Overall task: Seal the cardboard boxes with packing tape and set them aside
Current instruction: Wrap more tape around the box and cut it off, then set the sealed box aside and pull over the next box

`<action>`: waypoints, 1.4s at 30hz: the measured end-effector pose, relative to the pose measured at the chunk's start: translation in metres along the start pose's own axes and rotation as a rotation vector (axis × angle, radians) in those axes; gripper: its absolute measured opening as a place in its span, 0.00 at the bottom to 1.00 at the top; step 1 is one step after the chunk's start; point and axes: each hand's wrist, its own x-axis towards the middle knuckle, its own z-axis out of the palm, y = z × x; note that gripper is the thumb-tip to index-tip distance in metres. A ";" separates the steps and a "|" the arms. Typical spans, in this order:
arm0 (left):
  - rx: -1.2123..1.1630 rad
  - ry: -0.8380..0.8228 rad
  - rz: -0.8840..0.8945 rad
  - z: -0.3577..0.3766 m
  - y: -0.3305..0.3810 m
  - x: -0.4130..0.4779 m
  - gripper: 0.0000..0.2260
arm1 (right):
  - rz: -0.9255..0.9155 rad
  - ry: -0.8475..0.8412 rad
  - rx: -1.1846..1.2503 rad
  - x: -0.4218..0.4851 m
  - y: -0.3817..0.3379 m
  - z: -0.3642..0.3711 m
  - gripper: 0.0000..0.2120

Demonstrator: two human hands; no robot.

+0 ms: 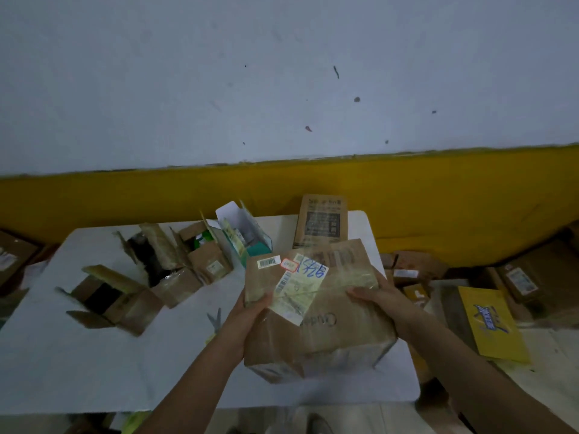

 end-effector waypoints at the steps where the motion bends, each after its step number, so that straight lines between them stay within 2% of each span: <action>1: -0.015 -0.018 -0.002 -0.005 0.006 -0.005 0.20 | -0.001 -0.008 -0.004 -0.003 -0.008 0.005 0.28; 6: -0.045 -0.067 0.052 -0.032 0.061 -0.031 0.17 | -0.072 -0.021 -0.003 -0.025 -0.072 0.042 0.23; 9: -0.085 -0.074 0.136 -0.062 0.106 -0.050 0.17 | -0.160 -0.014 -0.053 -0.045 -0.120 0.088 0.21; 12: -0.119 -0.013 0.246 -0.113 0.151 -0.071 0.18 | -0.325 0.006 -0.129 -0.062 -0.163 0.158 0.13; 16: -0.100 0.095 0.437 -0.211 0.204 -0.102 0.18 | -0.511 -0.016 -0.257 -0.060 -0.205 0.275 0.20; 19: -0.110 0.218 0.529 -0.299 0.242 -0.122 0.17 | -0.583 -0.067 -0.313 -0.041 -0.222 0.373 0.18; 25: -0.068 0.405 0.661 -0.450 0.298 -0.128 0.17 | -0.557 -0.293 -0.216 0.018 -0.232 0.545 0.18; 28: 0.003 0.433 0.669 -0.506 0.319 -0.109 0.21 | -0.573 -0.314 -0.141 0.052 -0.220 0.601 0.19; 31: 0.126 0.478 0.636 -0.550 0.338 -0.074 0.23 | -0.563 -0.328 -0.107 0.097 -0.208 0.642 0.20; 36: 0.338 0.615 0.620 -0.596 0.356 0.005 0.20 | -0.462 -0.285 -0.127 0.183 -0.200 0.692 0.20; 42: 0.460 0.756 0.461 -0.635 0.368 0.122 0.27 | -0.303 -0.260 -0.150 0.303 -0.183 0.731 0.25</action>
